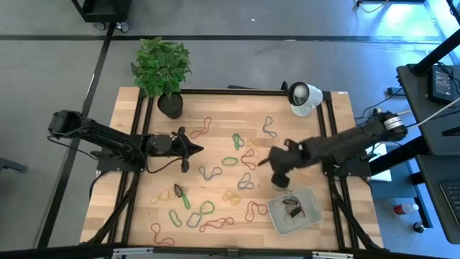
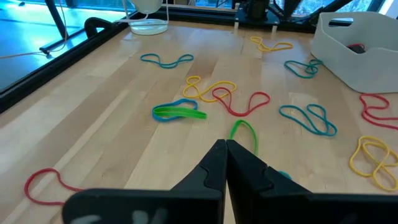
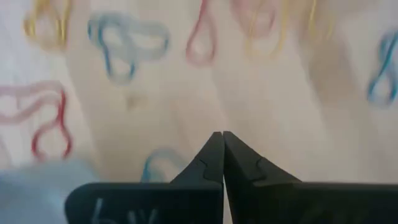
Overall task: Pick and place rubber bands into bin
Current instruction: Put the blue rubber band into the white bin
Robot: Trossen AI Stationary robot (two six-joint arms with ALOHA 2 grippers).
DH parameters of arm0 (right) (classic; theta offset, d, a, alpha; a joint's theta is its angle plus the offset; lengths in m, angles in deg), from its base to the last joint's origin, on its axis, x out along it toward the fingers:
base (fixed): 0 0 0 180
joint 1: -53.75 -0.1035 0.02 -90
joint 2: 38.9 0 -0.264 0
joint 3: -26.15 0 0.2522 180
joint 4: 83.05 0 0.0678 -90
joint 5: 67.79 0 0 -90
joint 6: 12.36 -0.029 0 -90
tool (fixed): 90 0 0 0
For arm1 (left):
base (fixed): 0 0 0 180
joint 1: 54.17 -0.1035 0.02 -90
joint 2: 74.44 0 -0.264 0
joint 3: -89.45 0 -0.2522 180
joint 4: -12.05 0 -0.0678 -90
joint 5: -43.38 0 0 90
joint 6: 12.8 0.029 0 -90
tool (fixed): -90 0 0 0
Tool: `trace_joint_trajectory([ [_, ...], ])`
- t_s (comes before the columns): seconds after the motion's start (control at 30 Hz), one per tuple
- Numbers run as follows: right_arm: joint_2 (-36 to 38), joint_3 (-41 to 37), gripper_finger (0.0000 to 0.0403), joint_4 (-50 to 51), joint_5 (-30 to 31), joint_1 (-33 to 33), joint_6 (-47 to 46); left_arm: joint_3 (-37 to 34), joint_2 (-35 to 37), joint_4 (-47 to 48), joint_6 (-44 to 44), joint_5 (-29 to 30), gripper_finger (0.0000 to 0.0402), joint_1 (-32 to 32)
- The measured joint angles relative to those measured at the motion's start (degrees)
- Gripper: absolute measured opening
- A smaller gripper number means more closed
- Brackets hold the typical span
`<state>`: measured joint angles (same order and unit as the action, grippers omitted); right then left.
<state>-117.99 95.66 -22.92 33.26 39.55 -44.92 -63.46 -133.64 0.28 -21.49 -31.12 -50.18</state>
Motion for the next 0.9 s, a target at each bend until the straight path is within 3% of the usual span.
trace_joint_trajectory([
  [0.47, -1.0, -0.8, 0.0002, -16.7, -3.7, 16.5, 24.0, 0.0, 0.0, 0.2, 0.0, -0.1, 0.0006, 0.0],
  [0.6, -2.2, -0.8, 0.0002, -20.4, -4.2, 19.7, 27.3, 0.0, 0.0, 0.2, 0.0, -0.1, 0.0004, 0.0],
  [0.9, -5.8, -0.8, 0.0001, -28.0, -12.4, 26.5, 30.4, 0.0, 0.0, 0.1, 0.0, -0.1, 0.0007, 0.0],
])
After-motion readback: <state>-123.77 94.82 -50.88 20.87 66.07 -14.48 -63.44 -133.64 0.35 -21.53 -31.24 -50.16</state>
